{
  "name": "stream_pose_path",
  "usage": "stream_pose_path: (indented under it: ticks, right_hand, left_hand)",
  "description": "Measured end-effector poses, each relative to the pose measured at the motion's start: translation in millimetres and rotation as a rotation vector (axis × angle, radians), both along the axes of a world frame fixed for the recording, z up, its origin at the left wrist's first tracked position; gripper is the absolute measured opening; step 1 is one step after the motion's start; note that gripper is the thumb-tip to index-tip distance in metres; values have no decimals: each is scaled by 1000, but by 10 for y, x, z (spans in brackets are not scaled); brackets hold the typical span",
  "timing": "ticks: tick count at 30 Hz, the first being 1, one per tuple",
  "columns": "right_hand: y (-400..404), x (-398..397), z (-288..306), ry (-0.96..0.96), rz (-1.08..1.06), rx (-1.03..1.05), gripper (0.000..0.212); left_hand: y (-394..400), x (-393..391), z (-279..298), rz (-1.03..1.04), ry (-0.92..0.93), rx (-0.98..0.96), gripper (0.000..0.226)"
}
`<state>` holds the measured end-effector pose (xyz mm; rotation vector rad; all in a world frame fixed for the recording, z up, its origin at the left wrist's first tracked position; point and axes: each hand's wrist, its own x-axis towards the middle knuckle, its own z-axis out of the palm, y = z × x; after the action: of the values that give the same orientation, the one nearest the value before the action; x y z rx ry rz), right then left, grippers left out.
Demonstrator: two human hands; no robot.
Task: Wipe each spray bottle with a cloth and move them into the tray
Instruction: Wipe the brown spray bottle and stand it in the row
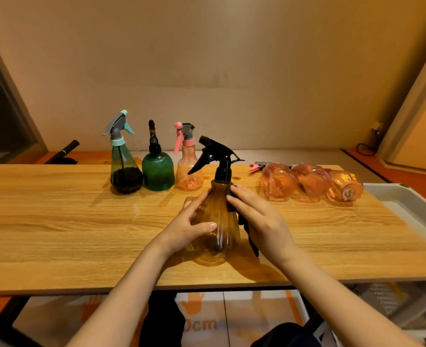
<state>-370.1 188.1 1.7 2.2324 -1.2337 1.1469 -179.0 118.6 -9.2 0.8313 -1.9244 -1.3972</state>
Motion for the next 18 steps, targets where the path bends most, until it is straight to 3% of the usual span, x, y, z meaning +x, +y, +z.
stream_pose_path:
  ticks: [7,15,18]
  right_hand:
    - [61,191,-283,-80,87,84,33]
    - [142,25,-348,-26,80,122,41]
    - [155,-28,-313,-87,39,118,42]
  left_hand:
    - [55,31,50,-6,14,10,59]
    - [67,-32,17,136,68,-7,42]
    - [85,-139,-4,287,41,-75,67]
